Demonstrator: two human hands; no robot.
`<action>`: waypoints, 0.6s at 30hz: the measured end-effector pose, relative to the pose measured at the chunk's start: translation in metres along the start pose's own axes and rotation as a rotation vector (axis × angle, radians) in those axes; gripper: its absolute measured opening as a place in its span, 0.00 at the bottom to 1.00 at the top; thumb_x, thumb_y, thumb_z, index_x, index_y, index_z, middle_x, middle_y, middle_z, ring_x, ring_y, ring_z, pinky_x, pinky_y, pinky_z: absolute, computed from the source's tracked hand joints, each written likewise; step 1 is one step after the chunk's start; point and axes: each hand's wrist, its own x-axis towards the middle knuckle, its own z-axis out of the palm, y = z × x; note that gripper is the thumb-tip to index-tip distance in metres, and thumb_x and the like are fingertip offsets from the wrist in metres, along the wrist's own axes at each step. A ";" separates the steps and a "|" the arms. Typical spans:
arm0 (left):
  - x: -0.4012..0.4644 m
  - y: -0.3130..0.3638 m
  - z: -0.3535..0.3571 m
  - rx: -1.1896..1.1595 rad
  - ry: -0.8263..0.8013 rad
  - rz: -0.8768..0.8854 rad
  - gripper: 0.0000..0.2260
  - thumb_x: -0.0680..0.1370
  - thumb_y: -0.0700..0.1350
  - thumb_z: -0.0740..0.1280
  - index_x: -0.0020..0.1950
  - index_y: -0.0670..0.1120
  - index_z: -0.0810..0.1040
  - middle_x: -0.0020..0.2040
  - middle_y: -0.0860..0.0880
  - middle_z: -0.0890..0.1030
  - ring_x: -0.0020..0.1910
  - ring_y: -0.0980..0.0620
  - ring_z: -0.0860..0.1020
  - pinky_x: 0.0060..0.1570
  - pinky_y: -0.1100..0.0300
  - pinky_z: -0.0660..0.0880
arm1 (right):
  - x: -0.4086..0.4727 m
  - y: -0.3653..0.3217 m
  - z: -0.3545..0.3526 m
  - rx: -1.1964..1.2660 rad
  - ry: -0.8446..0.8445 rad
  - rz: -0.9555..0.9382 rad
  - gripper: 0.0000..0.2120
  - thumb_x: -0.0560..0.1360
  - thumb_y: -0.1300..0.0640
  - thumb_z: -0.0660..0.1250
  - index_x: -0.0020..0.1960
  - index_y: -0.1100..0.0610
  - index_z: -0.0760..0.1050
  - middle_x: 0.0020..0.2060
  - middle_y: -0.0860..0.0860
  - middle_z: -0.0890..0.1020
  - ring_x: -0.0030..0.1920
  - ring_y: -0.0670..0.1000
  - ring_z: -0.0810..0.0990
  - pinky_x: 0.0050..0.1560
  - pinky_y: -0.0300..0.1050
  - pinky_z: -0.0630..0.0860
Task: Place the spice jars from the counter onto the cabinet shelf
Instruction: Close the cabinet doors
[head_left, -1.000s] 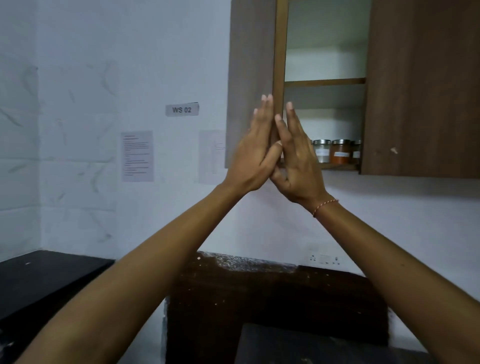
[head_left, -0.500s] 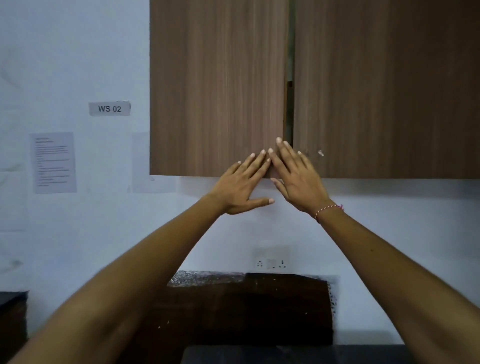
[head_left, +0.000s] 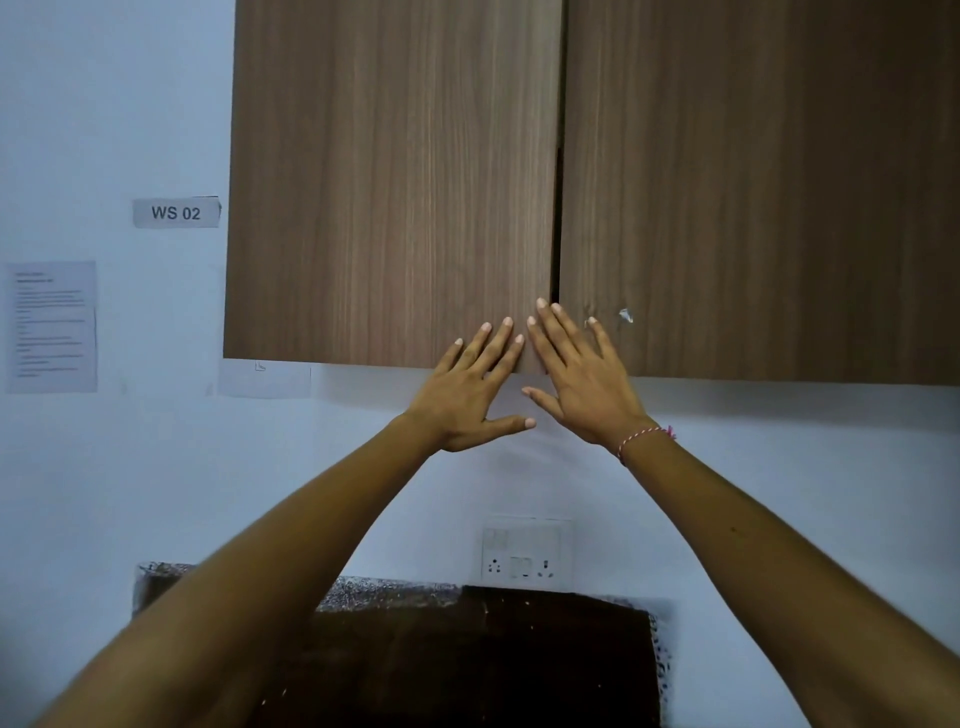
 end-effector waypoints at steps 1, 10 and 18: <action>0.004 0.001 0.003 -0.002 -0.008 -0.009 0.44 0.67 0.74 0.38 0.74 0.49 0.33 0.73 0.51 0.31 0.75 0.49 0.34 0.75 0.48 0.40 | 0.002 0.001 0.005 0.007 -0.008 0.002 0.37 0.77 0.36 0.47 0.73 0.54 0.33 0.73 0.51 0.35 0.74 0.51 0.34 0.73 0.55 0.38; 0.031 -0.004 0.025 0.014 -0.037 -0.032 0.41 0.75 0.69 0.51 0.77 0.47 0.39 0.78 0.48 0.38 0.77 0.48 0.39 0.75 0.50 0.43 | 0.016 0.012 0.038 -0.033 -0.048 0.016 0.41 0.75 0.33 0.44 0.75 0.59 0.35 0.76 0.56 0.38 0.76 0.54 0.37 0.73 0.59 0.35; 0.047 -0.011 0.039 0.022 -0.137 -0.064 0.41 0.74 0.69 0.50 0.77 0.46 0.39 0.78 0.48 0.38 0.77 0.49 0.39 0.74 0.52 0.43 | 0.028 0.012 0.058 -0.093 -0.065 0.048 0.44 0.73 0.30 0.41 0.75 0.60 0.36 0.76 0.56 0.39 0.76 0.54 0.36 0.68 0.62 0.30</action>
